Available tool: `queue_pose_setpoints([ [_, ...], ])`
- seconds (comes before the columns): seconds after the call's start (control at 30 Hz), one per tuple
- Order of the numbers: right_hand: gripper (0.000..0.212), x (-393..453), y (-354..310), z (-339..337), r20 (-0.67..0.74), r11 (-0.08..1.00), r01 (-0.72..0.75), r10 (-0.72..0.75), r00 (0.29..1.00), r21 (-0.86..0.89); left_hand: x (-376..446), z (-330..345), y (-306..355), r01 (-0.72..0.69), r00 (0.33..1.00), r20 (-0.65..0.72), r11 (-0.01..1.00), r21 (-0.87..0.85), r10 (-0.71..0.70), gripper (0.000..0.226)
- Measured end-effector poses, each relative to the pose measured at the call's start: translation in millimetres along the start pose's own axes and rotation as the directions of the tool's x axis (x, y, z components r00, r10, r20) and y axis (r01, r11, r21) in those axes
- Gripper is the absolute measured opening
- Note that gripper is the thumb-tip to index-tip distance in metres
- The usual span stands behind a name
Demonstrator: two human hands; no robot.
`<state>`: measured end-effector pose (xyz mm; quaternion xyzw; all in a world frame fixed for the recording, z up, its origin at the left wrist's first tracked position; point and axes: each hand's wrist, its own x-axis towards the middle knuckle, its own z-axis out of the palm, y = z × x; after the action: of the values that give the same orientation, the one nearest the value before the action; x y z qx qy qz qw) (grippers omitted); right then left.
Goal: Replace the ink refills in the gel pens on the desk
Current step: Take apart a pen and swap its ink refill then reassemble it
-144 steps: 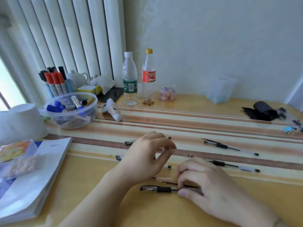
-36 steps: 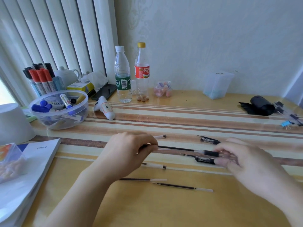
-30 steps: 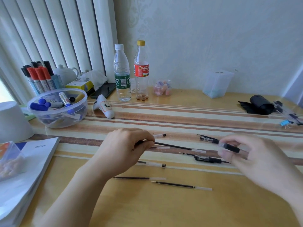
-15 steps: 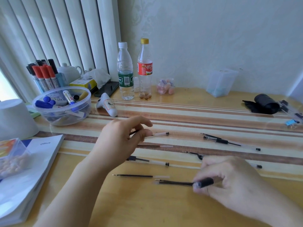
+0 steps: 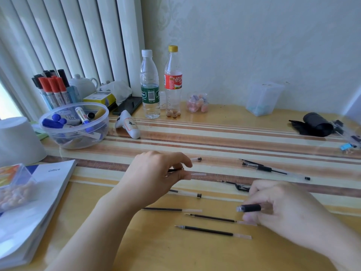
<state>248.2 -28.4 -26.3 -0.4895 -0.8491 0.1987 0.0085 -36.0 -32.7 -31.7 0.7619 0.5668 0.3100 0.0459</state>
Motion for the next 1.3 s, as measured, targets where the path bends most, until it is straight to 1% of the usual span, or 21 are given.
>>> queue_pose_setpoints([
  [0.03, 0.014, 2.4, -16.4, -12.4, 0.009, 0.999, -0.044, 0.045, 0.999, -0.022, -0.2, 1.0, 0.9, -0.011, 1.000, 0.003, 1.000, -0.002, 0.011, 0.014],
  [0.07, 0.017, 1.1, -16.8, -10.6, -0.007, 1.000, 0.020, -0.020, 1.000, -0.012, 0.0, 2.2, 2.1, -0.023, 1.000, 0.009, 1.000, -0.007, 0.023, 0.014],
  [0.1, 0.019, 5.2, -16.2, -5.9, -0.006, 0.999, 0.022, -0.022, 1.000, -0.025, 0.2, 3.7, 3.4, -0.032, 0.999, 0.022, 0.999, -0.018, 0.032, 0.015],
  [0.13, 0.020, 5.3, -13.8, -4.9, -0.059, 0.999, 0.037, -0.038, 0.998, -0.019, 0.2, 5.3, 4.7, -0.037, 0.998, 0.042, 0.999, -0.034, 0.038, 0.017],
  [0.17, 0.020, 7.3, -10.2, -6.9, -0.083, 0.997, 0.001, -0.008, 0.997, -0.080, 0.0, 7.0, 6.3, -0.039, 0.997, 0.066, 0.998, -0.048, 0.042, 0.018],
  [0.2, 0.019, 5.8, -7.1, -7.0, -0.116, 0.995, 0.029, -0.040, 0.992, -0.095, -0.1, 8.6, 7.8, -0.039, 0.995, 0.087, 0.998, -0.055, 0.043, 0.019],
  [0.23, 0.018, 3.8, -12.2, -5.7, -0.076, 0.992, 0.042, -0.052, 0.996, -0.117, -0.5, 9.7, 10.0, -0.038, 0.994, 0.105, 0.997, -0.063, 0.044, 0.018],
  [0.27, 0.017, 2.9, -16.6, -0.6, -0.076, 0.987, 0.100, -0.110, 0.991, -0.127, -0.9, 10.9, 12.4, -0.035, 0.992, 0.120, 0.996, -0.078, 0.044, 0.016],
  [0.33, 0.015, 6.1, -15.0, 1.7, -0.093, 0.974, 0.140, -0.159, 0.983, -0.178, -1.9, 13.1, 17.0, -0.025, 0.986, 0.162, 0.990, -0.136, 0.048, 0.012],
  [0.43, 0.015, 6.2, -14.5, -1.8, -0.061, 0.974, 0.111, -0.125, 0.990, -0.198, -2.9, 16.7, 19.9, -0.016, 0.967, 0.245, 0.981, -0.194, 0.064, 0.016],
  [0.53, 0.014, 4.8, -9.3, -8.4, -0.129, 0.980, 0.097, -0.121, 0.984, -0.176, -3.4, 17.8, 19.3, -0.046, 0.950, 0.297, 0.983, -0.178, 0.098, 0.017],
  [0.63, 0.011, 4.0, -4.7, -13.8, -0.188, 0.989, 0.068, -0.092, 0.978, -0.131, -3.4, 16.9, 21.3, -0.062, 0.949, 0.301, 0.991, -0.120, 0.096, 0.014],
  [0.73, 0.009, 5.6, -4.2, -8.7, -0.222, 0.992, 0.083, -0.103, 0.970, -0.099, -3.6, 17.9, 20.6, -0.067, 0.950, 0.301, 0.995, -0.071, 0.085, 0.013],
  [0.8, 0.011, 5.4, -2.3, -8.8, -0.292, 0.995, 0.098, -0.097, 0.952, -0.011, -2.9, 16.9, 18.5, -0.052, 0.960, 0.272, 0.997, -0.051, 0.064, 0.011],
  [0.9, 0.050, 3.8, 3.9, -16.4, -0.459, 0.954, 0.172, -0.042, 0.887, 0.244, -0.5, 13.5, 12.3, 0.033, 0.988, 0.152, 0.999, -0.034, -0.027, 0.011],
  [0.97, 0.055, 4.8, 13.5, -19.6, -0.514, 0.935, 0.211, -0.036, 0.857, 0.286, 1.5, 11.9, 8.7, 0.063, 0.996, 0.062, 0.997, -0.043, -0.060, 0.009],
  [1.03, 0.058, 6.2, 19.4, -17.1, -0.527, 0.937, 0.222, -0.049, 0.848, 0.271, 2.5, 11.4, 8.0, 0.075, 0.997, 0.001, 0.995, -0.071, -0.076, 0.008],
  [1.1, 0.051, 8.6, 20.7, -11.7, -0.537, 0.945, 0.213, -0.049, 0.842, 0.248, 2.4, 11.6, 7.9, 0.083, 0.996, -0.026, 0.991, -0.101, -0.086, 0.007],
  [1.2, 0.024, 11.5, 17.0, -10.3, -0.535, 0.963, 0.158, -0.018, 0.844, 0.217, 2.1, 12.6, 7.7, 0.096, 0.994, -0.044, 0.988, -0.122, -0.102, 0.007],
  [1.23, 0.020, 11.6, 14.9, -9.5, -0.540, 0.971, 0.152, -0.029, 0.841, 0.185, 2.3, 12.8, 7.5, 0.101, 0.993, -0.051, 0.986, -0.130, -0.108, 0.008],
  [1.3, 0.022, 13.1, 13.2, -5.8, -0.549, 0.969, 0.175, -0.052, 0.834, 0.174, 2.5, 12.9, 7.5, 0.108, 0.991, -0.059, 0.984, -0.145, -0.117, 0.009],
])
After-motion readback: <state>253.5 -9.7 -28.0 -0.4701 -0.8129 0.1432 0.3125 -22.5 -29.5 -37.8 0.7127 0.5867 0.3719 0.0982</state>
